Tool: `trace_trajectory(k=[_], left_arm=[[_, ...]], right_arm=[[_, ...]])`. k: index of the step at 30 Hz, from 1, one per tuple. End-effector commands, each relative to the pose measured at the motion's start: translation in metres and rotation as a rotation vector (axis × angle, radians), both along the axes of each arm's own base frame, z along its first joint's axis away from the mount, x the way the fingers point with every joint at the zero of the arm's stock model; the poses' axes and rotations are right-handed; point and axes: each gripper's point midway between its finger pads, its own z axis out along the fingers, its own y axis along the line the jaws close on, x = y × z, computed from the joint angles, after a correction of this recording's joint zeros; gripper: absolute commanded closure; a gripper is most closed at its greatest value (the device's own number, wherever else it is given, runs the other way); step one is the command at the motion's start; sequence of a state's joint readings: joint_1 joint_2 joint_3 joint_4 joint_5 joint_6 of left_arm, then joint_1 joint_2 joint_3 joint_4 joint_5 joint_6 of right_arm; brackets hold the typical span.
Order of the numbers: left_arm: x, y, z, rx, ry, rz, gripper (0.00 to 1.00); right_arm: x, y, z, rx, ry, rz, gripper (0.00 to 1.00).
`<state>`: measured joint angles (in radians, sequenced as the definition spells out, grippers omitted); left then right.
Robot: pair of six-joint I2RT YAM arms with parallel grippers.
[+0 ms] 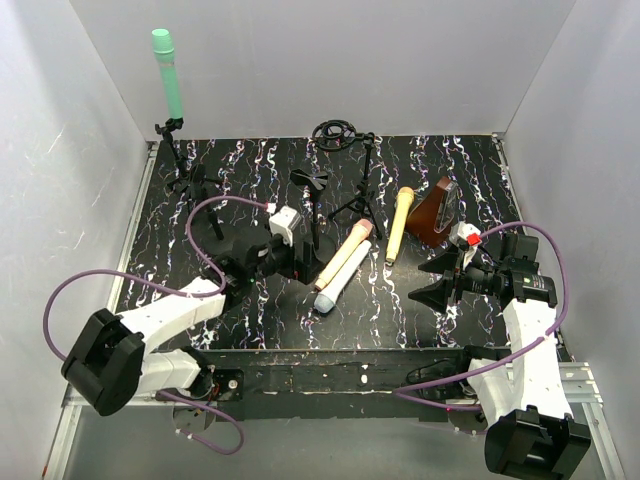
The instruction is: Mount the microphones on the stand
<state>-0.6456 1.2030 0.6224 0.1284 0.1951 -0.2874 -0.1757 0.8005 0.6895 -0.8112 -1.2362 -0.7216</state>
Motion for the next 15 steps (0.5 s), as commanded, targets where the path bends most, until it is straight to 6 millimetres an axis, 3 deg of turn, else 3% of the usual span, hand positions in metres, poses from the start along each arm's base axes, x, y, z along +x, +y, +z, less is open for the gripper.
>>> trace_trajectory(k=[1,8,15], left_arm=[[0.018,-0.001,0.010,-0.024,-0.179,0.041,0.09],[0.041,0.000,0.011,-0.005,-0.285,0.093,0.04],[0.063,-0.009,0.034,-0.055,-0.387,0.121,0.02]], right_arm=[[0.002,0.000,0.000,0.007,-0.010,0.003,0.10],[0.002,0.000,0.000,0.006,-0.010,0.002,0.10],[0.002,-0.001,-0.001,0.002,-0.012,-0.001,0.10]])
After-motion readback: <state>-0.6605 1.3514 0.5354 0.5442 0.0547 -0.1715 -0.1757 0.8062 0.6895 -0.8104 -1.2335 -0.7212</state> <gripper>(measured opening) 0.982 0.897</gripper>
